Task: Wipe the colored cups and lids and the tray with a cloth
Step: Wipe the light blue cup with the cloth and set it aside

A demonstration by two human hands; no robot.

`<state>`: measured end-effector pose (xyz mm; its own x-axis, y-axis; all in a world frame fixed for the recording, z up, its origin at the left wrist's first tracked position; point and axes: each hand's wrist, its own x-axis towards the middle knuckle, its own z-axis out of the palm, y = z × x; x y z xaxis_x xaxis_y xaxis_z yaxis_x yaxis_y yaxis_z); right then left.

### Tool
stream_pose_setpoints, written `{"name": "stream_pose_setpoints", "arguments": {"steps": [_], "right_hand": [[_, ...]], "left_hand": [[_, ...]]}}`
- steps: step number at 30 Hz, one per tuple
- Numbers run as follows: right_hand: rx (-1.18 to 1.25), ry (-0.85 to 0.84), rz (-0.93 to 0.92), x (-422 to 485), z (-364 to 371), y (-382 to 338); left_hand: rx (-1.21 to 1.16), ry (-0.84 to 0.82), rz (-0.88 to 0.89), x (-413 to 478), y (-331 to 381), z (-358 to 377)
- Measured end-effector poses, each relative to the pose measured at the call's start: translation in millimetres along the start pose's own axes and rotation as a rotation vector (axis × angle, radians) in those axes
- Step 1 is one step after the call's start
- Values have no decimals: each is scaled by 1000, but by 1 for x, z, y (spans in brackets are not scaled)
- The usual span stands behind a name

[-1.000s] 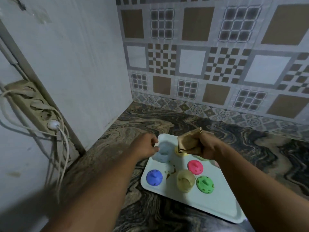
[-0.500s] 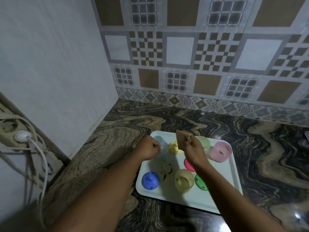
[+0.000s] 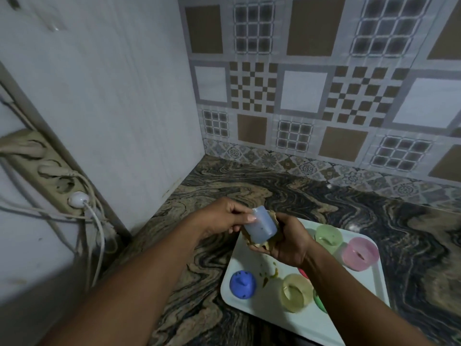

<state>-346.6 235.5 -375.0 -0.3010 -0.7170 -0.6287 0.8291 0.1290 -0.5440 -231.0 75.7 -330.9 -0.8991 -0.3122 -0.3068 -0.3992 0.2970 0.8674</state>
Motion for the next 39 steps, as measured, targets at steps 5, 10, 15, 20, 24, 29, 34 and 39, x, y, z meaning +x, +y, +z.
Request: {"name": "stream_pose_setpoints", "arguments": {"steps": [5, 10, 15, 20, 24, 29, 34, 39], "right_hand": [[11, 1, -77, 0, 9, -3], [-20, -61, -102, 0, 12, -10], [19, -145, 7, -10, -2, -8], [-151, 28, -268, -3, 10, -19], [-186, 68, -328, -4, 21, -24], [-2, -5, -148, -9, 12, -26], [-276, 164, -496, -12, 27, -36], [-451, 208, -668, -11, 24, -37]], "left_hand": [[111, -99, -39, 4, 21, -10], [169, 25, 39, 13, 42, -10], [140, -79, 84, 9, 38, -14], [159, -59, 62, 15, 42, -15], [98, 5, 101, 21, 43, -15], [-3, 30, 117, 19, 36, -10], [55, 115, 74, 21, 59, -9], [48, 133, 128, 24, 72, -9]]}}
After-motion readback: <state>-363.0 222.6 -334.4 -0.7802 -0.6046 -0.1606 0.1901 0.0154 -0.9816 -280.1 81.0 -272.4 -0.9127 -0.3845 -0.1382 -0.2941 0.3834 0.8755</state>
